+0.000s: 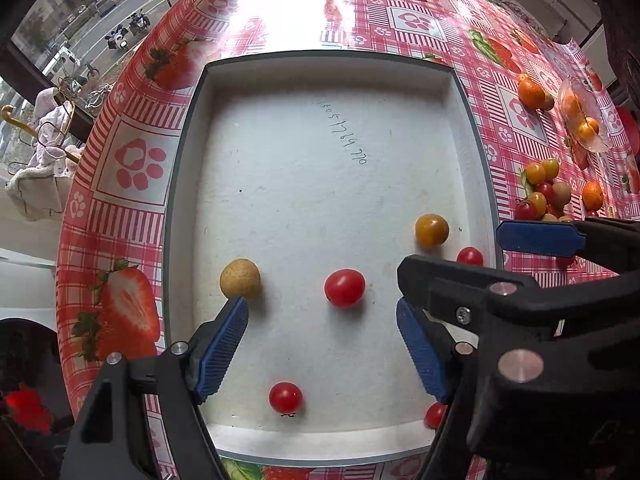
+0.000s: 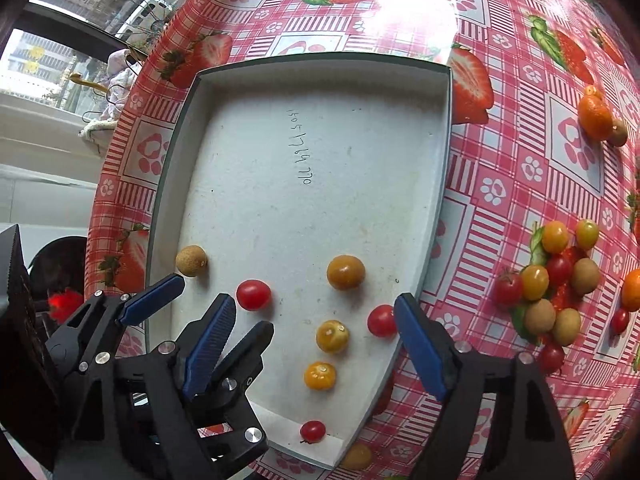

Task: Organize fruits
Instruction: 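Move both open tools back over the fruit cluster on the tablecloth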

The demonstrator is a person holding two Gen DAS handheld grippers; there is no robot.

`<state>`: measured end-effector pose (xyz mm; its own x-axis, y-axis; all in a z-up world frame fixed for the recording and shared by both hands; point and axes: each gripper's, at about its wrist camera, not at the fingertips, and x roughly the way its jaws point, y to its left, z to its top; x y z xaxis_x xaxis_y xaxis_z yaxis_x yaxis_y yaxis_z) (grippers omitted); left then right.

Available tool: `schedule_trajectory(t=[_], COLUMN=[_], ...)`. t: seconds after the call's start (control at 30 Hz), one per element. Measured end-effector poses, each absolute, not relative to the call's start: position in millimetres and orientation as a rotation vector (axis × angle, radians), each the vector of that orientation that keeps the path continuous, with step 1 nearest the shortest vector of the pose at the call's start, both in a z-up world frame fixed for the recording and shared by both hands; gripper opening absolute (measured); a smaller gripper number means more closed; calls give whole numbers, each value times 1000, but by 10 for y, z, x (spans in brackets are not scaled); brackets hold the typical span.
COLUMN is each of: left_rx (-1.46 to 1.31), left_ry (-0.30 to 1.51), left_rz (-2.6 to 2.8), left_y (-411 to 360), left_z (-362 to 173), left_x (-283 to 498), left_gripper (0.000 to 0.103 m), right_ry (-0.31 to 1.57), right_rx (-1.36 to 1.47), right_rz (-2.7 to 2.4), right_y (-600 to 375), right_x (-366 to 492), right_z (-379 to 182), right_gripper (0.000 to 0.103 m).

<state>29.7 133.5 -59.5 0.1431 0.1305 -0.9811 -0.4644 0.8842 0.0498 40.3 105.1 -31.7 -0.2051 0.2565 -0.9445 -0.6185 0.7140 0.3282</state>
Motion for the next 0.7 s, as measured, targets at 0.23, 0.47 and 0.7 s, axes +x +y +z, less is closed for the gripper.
schedule_trajectory(t=[0.23, 0.47, 0.7], left_rx=[-248, -184, -111], left_ry=[1396, 1428, 1422], left_rz=[391, 306, 210], left_y=[1048, 593, 155], left_z=[-587, -607, -534], left_x=[291, 391, 713], left_gripper=[78, 78, 78], right_ry=[1597, 1651, 1703], right_rx=[-263, -222, -112], right_rz=[769, 646, 484], right_y=[628, -6, -793], right_x=[439, 427, 493], right_z=[-219, -336, -467], right_gripper=[84, 85, 85])
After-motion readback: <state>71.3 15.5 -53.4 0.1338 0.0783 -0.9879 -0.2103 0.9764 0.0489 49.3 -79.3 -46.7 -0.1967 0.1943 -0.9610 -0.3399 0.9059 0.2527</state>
